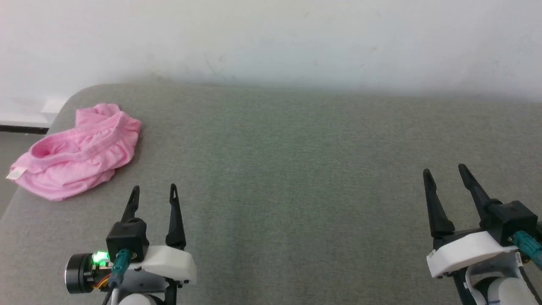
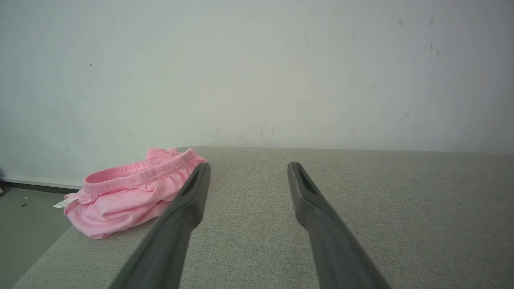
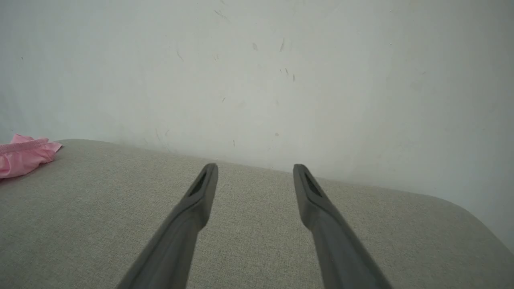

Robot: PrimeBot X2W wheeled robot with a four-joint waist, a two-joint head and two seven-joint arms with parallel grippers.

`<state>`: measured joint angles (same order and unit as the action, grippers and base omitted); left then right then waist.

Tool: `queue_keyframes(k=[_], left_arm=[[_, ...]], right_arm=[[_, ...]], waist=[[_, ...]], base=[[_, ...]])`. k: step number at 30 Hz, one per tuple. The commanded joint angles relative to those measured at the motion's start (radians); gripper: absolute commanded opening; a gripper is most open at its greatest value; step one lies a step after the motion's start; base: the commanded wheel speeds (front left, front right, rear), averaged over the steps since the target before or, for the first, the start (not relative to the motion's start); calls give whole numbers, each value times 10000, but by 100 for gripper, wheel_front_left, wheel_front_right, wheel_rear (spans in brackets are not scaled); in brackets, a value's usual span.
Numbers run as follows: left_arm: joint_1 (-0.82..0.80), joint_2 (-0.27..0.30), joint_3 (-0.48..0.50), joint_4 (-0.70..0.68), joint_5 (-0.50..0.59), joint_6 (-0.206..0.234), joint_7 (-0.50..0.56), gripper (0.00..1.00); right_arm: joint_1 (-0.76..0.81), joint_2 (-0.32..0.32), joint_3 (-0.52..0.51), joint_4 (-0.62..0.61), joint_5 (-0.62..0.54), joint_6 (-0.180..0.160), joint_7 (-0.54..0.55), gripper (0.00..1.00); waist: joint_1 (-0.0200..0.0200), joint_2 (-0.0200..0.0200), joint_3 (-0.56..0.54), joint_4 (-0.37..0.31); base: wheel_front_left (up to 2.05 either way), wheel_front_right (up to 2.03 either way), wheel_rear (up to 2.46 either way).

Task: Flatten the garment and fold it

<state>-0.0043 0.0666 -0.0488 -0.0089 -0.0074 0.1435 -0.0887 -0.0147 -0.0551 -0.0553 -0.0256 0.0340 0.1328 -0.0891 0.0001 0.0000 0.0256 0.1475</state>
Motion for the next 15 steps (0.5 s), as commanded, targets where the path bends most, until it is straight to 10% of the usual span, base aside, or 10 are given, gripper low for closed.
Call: queue_keyframes(k=[1, 15], left_arm=[[-114, 37, -29, -41, -58, 114, -87, 100], [-190, -25, -19, -56, -101, 491, -380, 100]], right_arm=[[79, 17, -17, -87, 13, -8, -85, 100], [96, 23, -175, -176, -12, -10, -378, 100]], waist=[[-1, 0, 55, 266], [-1, 0, 231, 1710]], base=[[0, 0, 0], [0, 0, 0]])
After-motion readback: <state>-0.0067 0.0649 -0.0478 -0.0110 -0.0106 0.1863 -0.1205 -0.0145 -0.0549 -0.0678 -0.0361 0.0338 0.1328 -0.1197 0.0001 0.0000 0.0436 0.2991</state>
